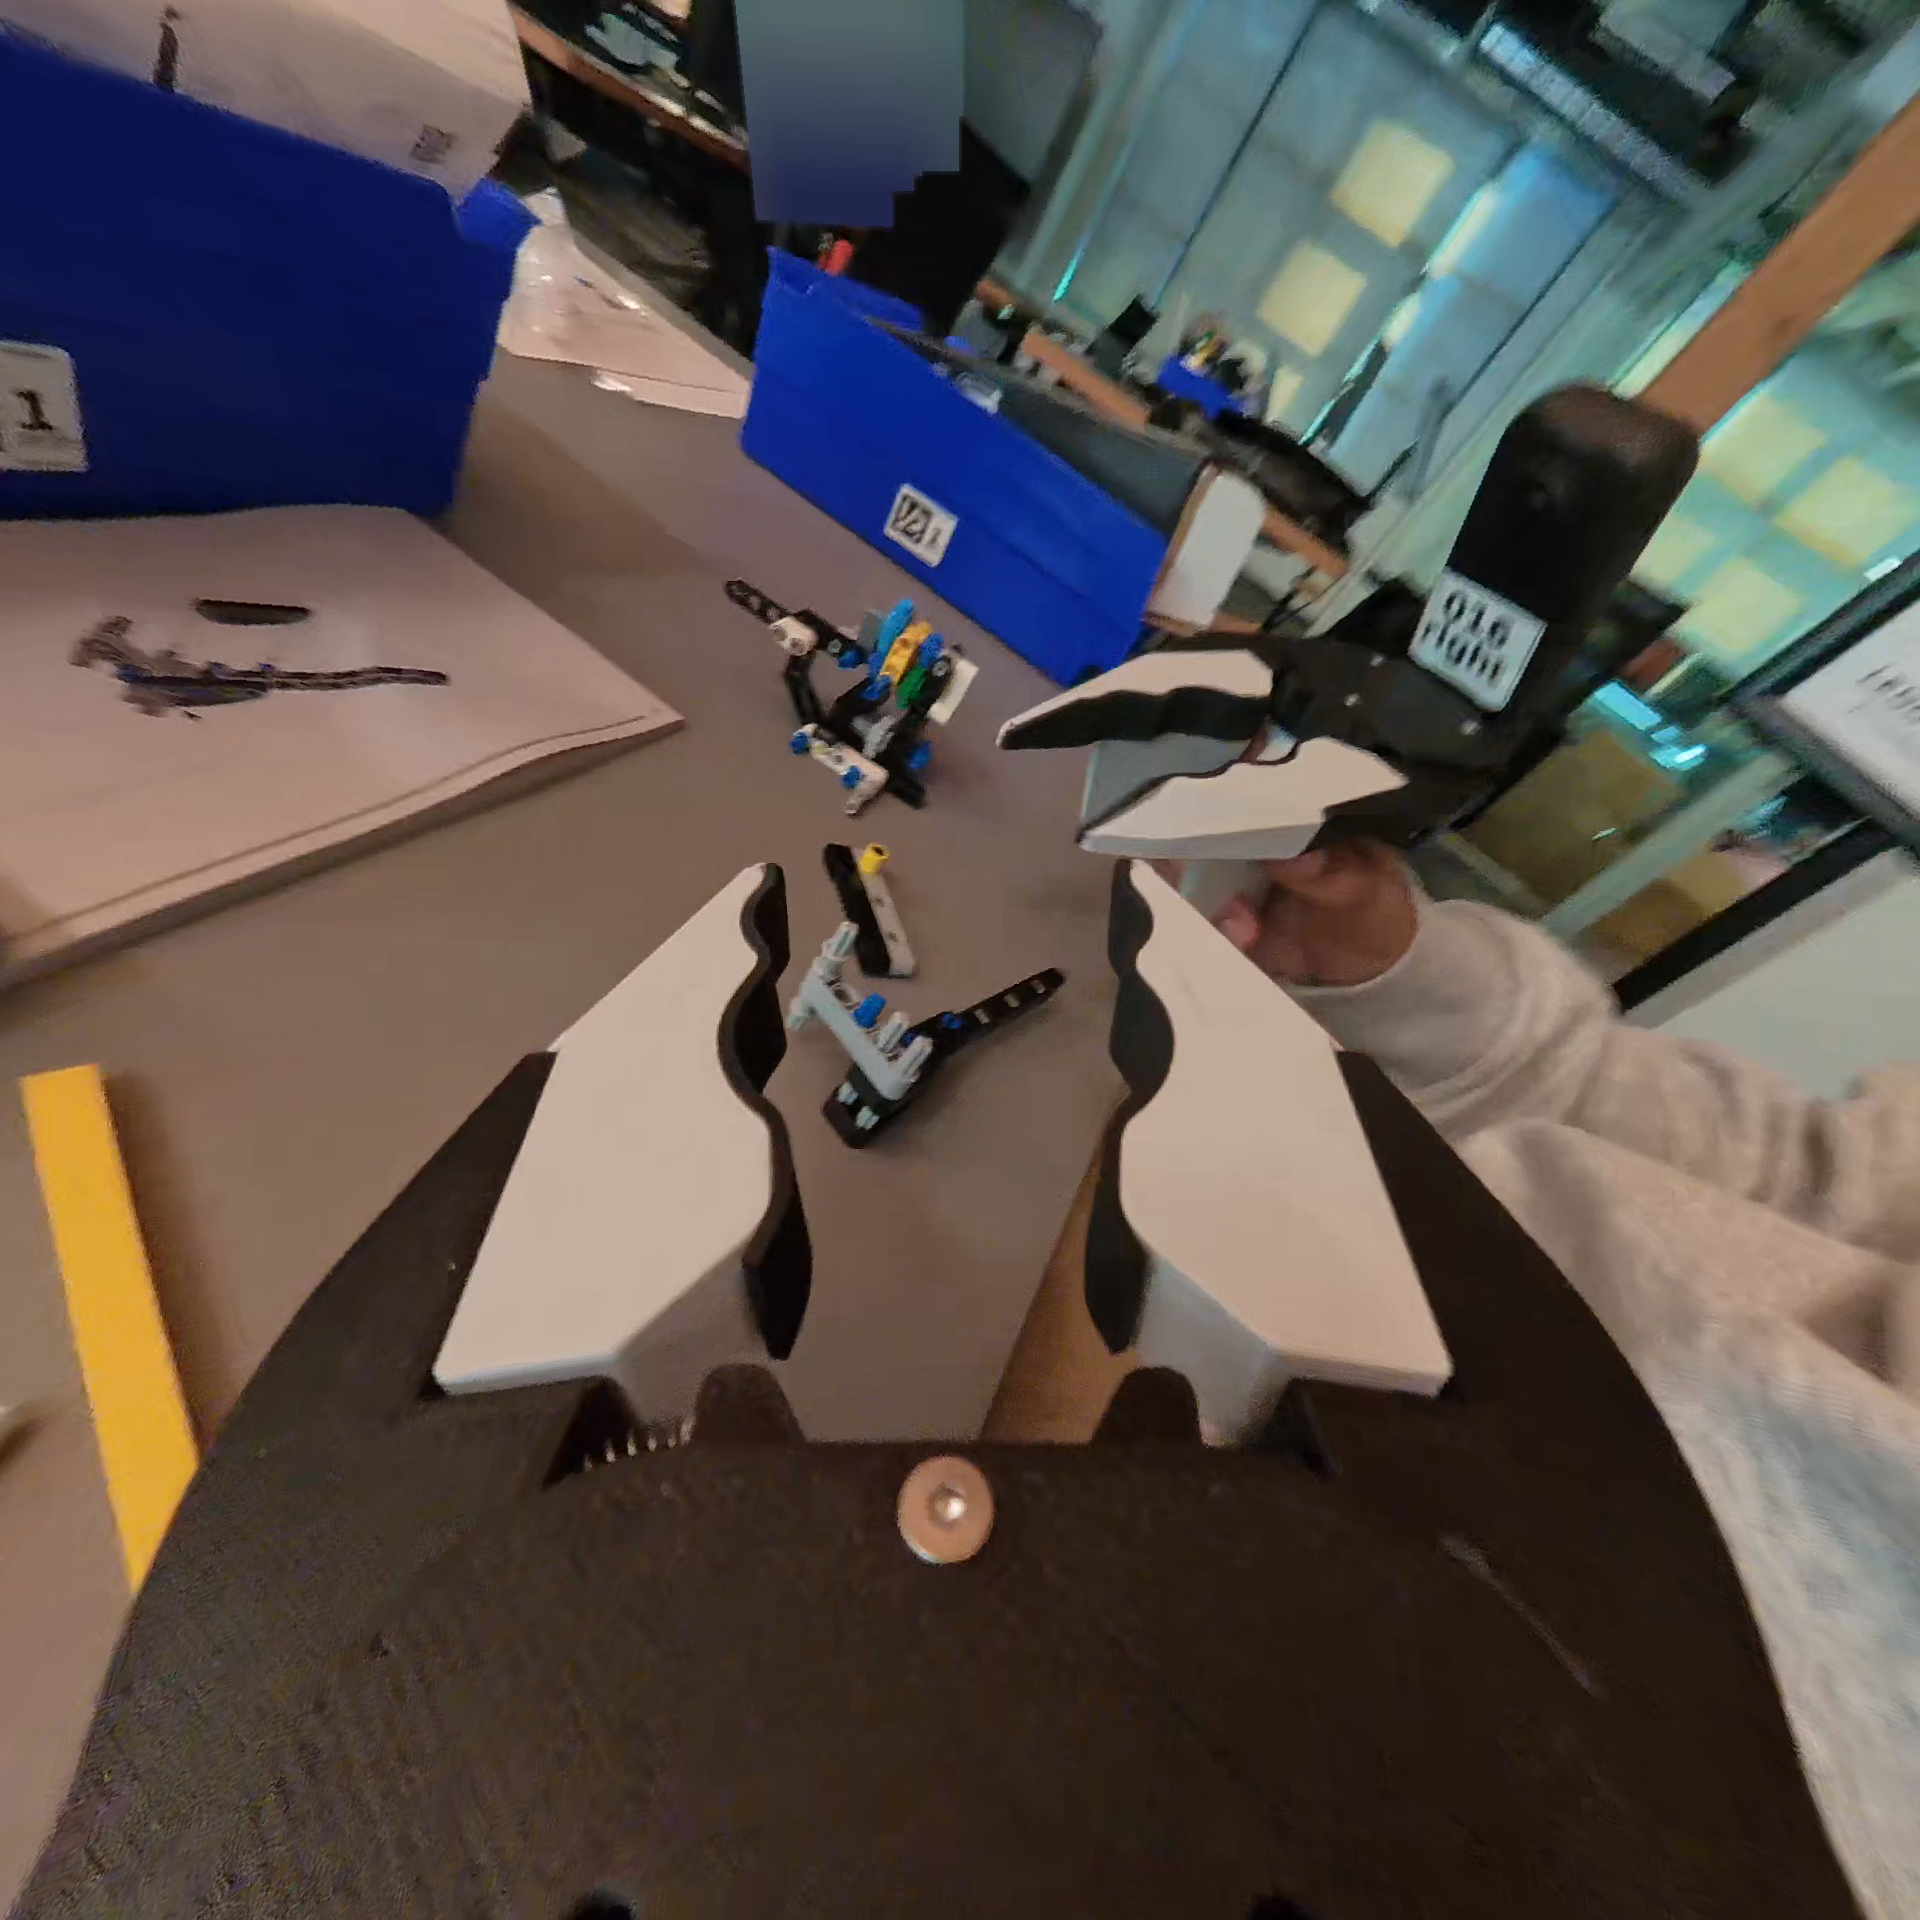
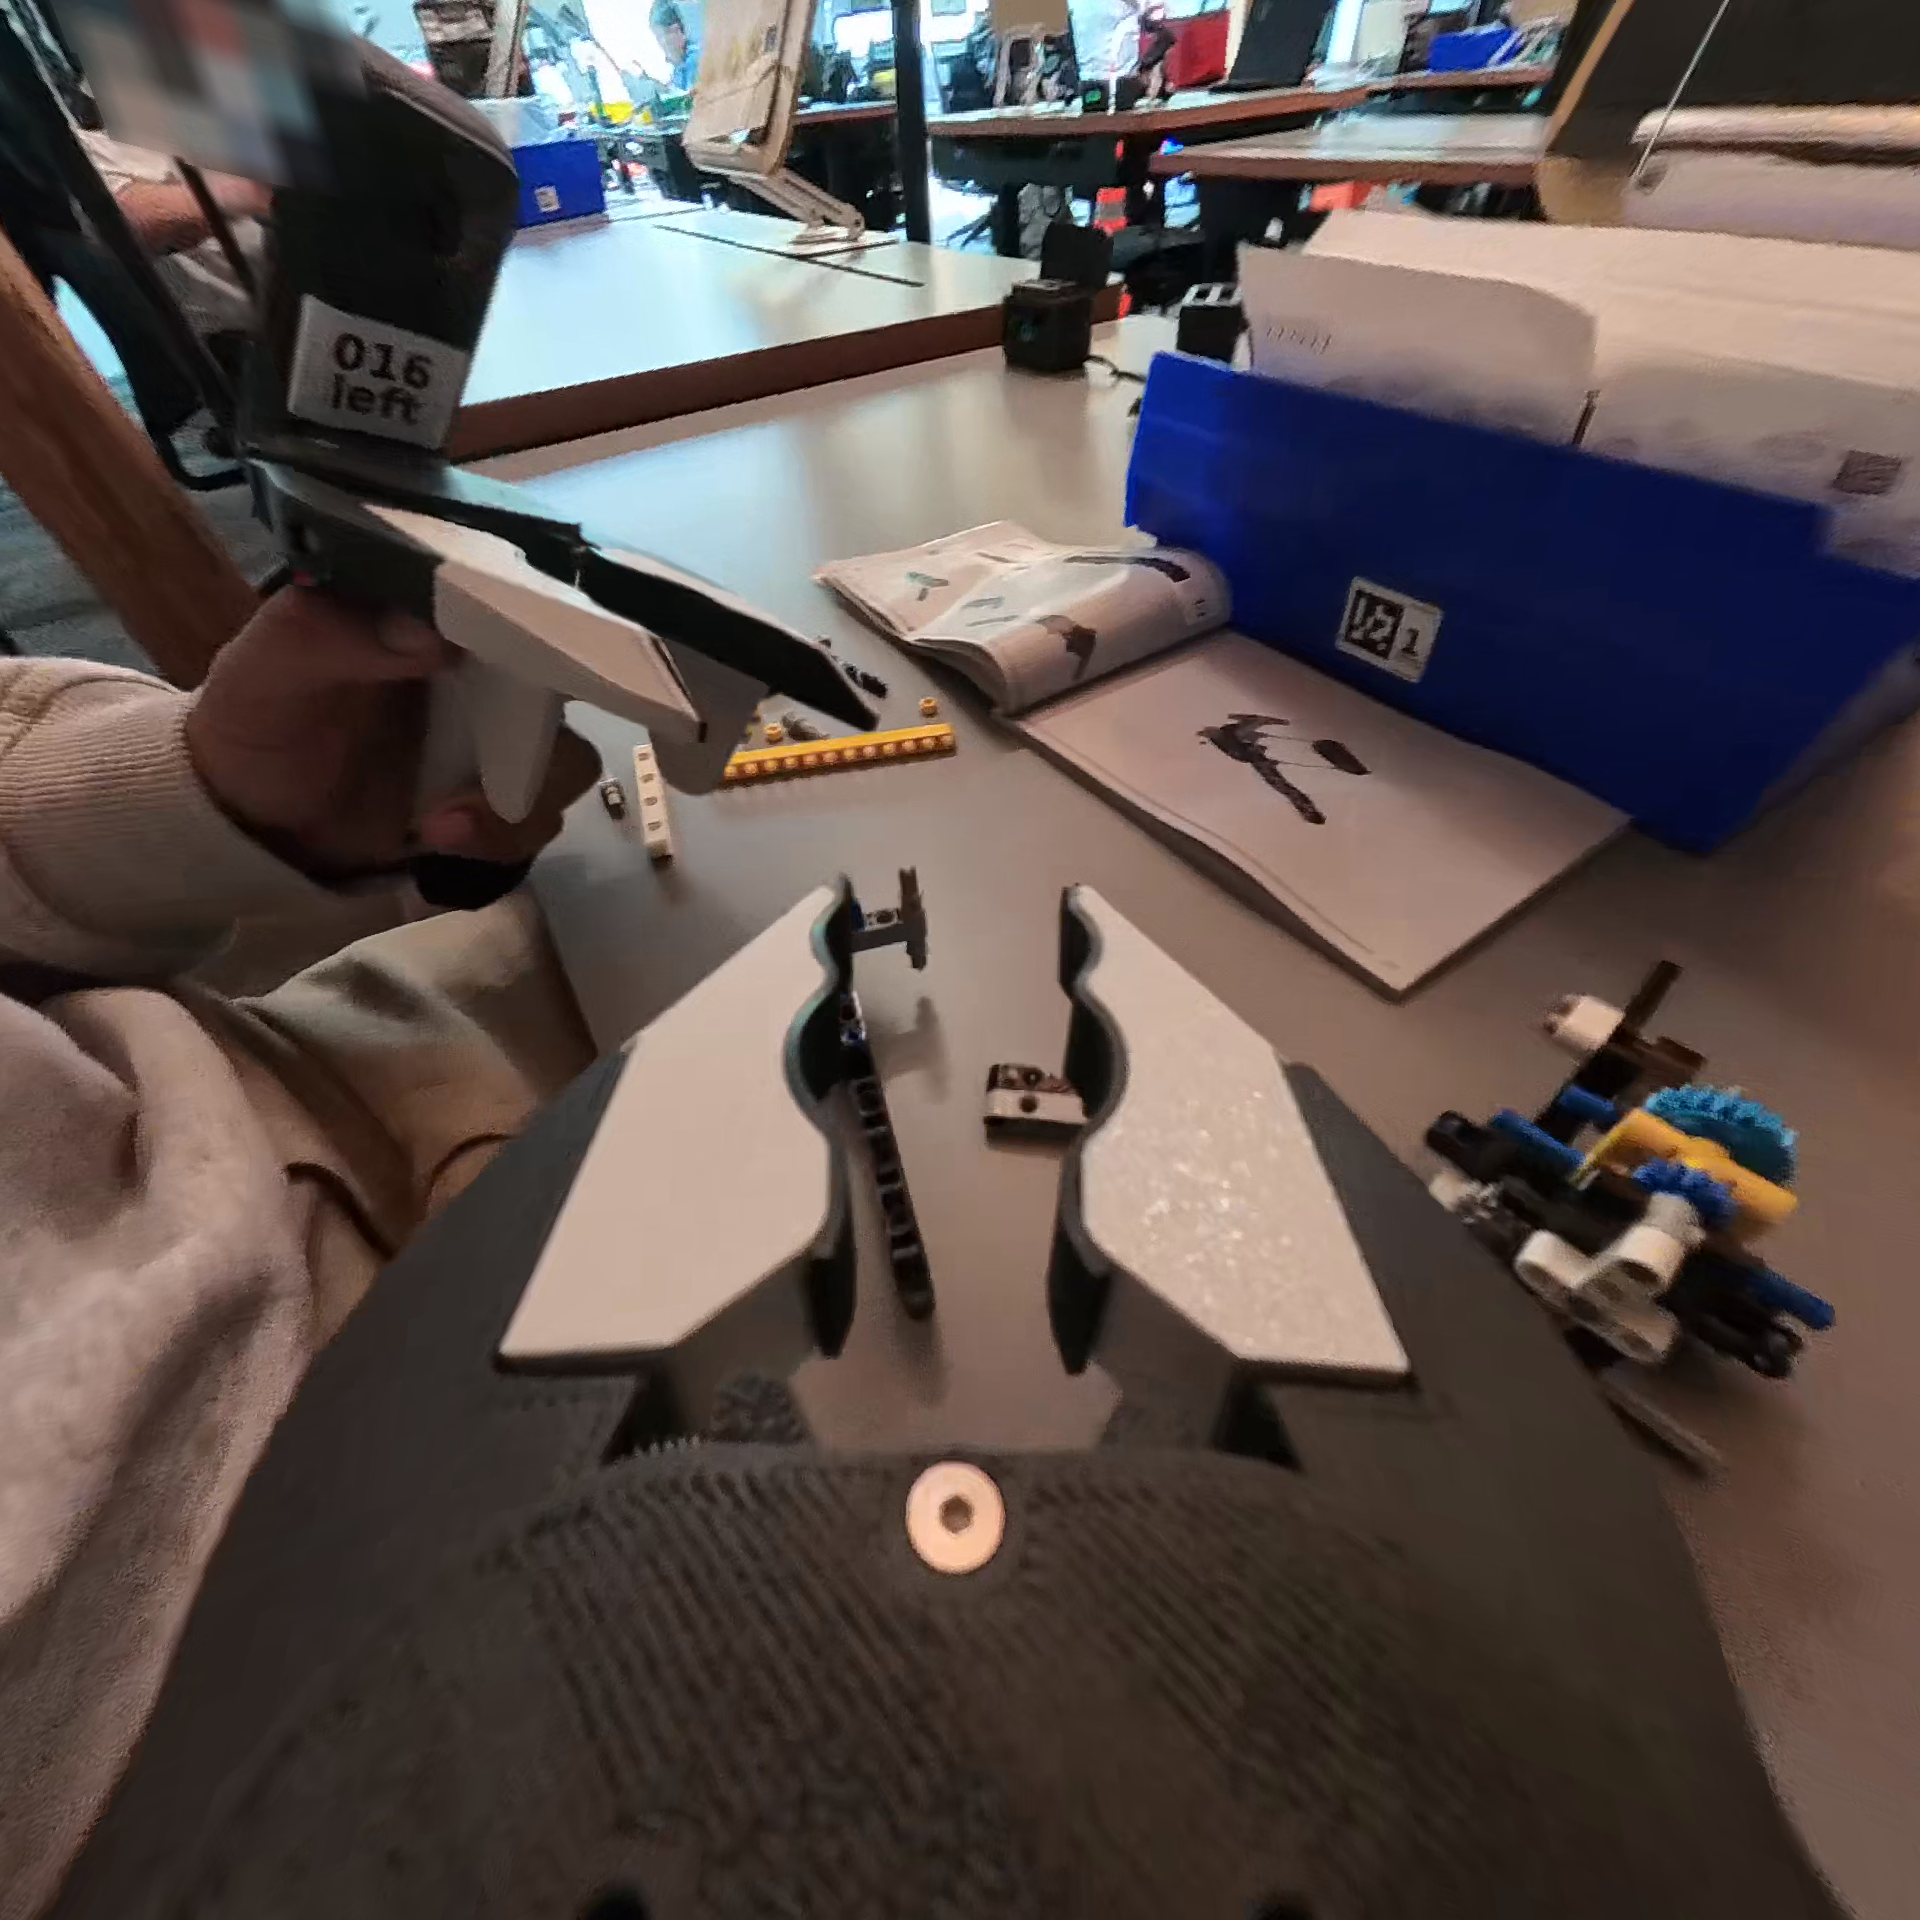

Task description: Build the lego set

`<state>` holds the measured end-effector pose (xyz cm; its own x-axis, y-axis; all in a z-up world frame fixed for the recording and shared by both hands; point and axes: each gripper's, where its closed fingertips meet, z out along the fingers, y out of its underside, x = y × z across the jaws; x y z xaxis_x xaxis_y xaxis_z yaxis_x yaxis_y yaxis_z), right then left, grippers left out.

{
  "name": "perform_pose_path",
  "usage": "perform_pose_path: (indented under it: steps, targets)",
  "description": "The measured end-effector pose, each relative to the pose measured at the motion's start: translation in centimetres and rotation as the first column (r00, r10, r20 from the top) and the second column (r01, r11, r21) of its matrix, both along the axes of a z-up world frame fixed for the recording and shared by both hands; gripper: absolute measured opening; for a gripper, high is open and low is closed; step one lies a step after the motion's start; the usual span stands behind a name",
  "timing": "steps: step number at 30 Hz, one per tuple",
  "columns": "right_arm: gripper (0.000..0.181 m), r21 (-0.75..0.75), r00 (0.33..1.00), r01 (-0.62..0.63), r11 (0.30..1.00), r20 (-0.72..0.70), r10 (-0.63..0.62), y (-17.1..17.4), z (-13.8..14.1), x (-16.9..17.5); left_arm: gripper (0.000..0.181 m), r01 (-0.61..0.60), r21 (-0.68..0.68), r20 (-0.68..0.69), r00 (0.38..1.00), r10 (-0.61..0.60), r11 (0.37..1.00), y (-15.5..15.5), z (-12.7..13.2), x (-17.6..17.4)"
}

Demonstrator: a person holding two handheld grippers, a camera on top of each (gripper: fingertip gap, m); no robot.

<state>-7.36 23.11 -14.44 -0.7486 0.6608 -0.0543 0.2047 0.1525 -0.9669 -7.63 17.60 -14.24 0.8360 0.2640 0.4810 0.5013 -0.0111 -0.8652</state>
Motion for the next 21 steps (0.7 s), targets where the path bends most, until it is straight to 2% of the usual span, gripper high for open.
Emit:
perform_pose_path:
  steps: [1, 3, 5, 11, 16, 21]
  targets:
    - [0.032, 0.004, 0.999, 0.022, 1.000, -0.034, -0.022, -0.2, 0.4, -0.2, 0.063, 0.009, 0.042, 0.033, 0.999, -0.011, 0.999, -0.2, 0.3, 0.0]
    - [0.031, -0.015, 0.996, 0.025, 1.000, -0.085, -0.026, -0.9, 1.4, 0.0, 0.064, 0.002, 0.099, 0.081, 0.997, -0.010, 0.995, -0.6, 0.6, -0.4]
    - [0.032, -0.017, 0.996, 0.004, 1.000, -0.087, -0.006, -1.6, 1.4, 0.4, 0.062, -0.013, 0.100, 0.102, 0.995, 0.003, 0.995, -1.1, 0.4, -0.9]
    - [0.031, 0.105, 1.000, -0.024, 0.994, -0.015, 0.025, -2.6, -1.1, 0.8, 0.046, 0.007, 0.155, 0.158, 0.987, -0.032, 0.988, -1.4, 0.5, -0.8]
    - [0.026, 0.122, 0.996, 0.017, 0.992, -0.086, -0.007, -2.5, -0.1, 0.8, 0.039, 0.000, 0.107, 0.149, 0.989, -0.016, 0.994, -1.3, -0.2, -0.8]
    - [0.026, 0.135, 0.999, 0.003, 0.991, -0.045, 0.003, -2.5, -1.0, 0.7, 0.038, -0.009, 0.071, 0.159, 0.987, -0.003, 0.997, -1.3, -0.8, -1.2]
